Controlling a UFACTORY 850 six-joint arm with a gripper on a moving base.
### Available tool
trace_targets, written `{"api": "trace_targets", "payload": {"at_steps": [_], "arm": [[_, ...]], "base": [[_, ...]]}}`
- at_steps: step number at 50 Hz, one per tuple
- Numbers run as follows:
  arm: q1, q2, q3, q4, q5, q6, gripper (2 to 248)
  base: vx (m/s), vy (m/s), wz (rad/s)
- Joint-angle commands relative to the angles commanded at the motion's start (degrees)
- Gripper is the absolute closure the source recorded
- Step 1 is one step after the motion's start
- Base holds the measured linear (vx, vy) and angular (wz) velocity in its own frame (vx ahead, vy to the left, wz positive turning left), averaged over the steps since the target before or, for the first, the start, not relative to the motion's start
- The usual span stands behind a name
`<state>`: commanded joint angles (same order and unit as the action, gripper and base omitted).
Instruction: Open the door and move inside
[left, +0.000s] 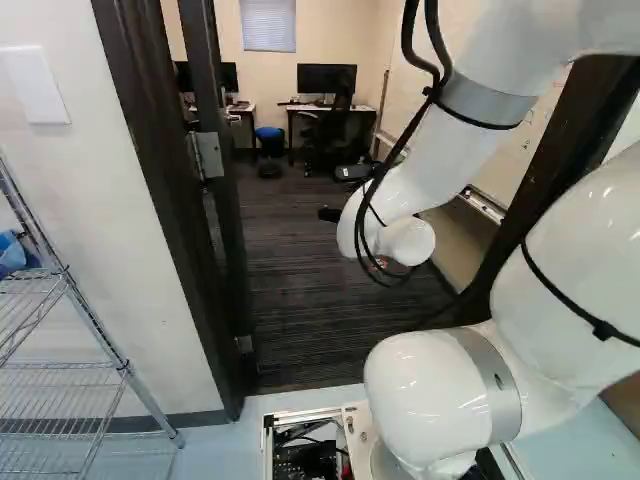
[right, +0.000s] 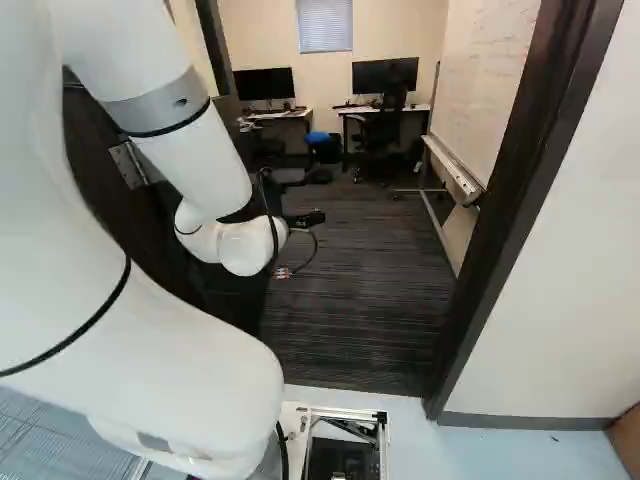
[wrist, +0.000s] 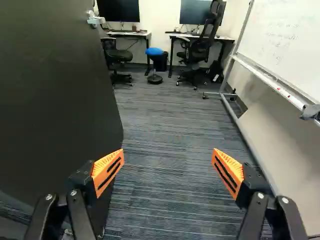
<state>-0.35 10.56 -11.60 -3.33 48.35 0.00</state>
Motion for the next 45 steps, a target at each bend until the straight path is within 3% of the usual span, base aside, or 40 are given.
{"api": "trace_targets", "payload": {"at_steps": [23, 45], "arm": [[0.27, 4.16, 5.05, 2.55, 1.26, 0.00, 3], [0.35, 5.44, 6.60, 3.33, 1.65, 0.00, 3]], "base": [[0.000, 0.000, 0.000], [0.000, 0.000, 0.000]]}}
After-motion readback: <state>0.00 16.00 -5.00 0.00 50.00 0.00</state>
